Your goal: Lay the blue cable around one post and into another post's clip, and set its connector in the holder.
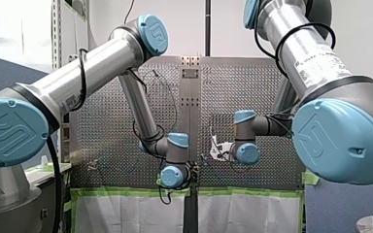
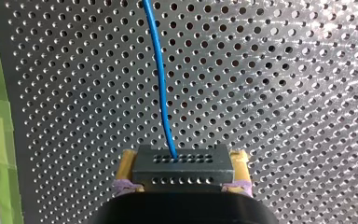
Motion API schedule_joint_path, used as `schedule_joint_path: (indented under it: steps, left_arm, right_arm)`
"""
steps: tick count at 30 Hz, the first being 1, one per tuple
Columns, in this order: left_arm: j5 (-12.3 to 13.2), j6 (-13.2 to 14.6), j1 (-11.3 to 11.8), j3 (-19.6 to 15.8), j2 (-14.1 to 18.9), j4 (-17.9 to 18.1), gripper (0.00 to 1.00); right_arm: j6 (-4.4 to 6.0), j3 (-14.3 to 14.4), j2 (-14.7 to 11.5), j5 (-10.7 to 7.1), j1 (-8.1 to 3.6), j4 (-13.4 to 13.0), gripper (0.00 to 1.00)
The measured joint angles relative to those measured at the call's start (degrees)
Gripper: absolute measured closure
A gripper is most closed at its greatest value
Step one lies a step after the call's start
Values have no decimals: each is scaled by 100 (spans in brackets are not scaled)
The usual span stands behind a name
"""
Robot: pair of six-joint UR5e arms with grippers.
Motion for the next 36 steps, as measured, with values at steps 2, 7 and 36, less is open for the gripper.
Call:
schedule_joint_path:
  steps: [2,7,36]
  left_arm:
    - [-88,60,1,0,-1,-2,91]
    - [-175,242,9,0,-2,6,91]
    - [-188,807,-24,755,-679,55,91]
  right_arm:
    - [44,0,0,-6,-15,4,100]
    - [175,-3,4,-30,-81,-6,100]
    - [348,-512,440,-27,-328,177,100]
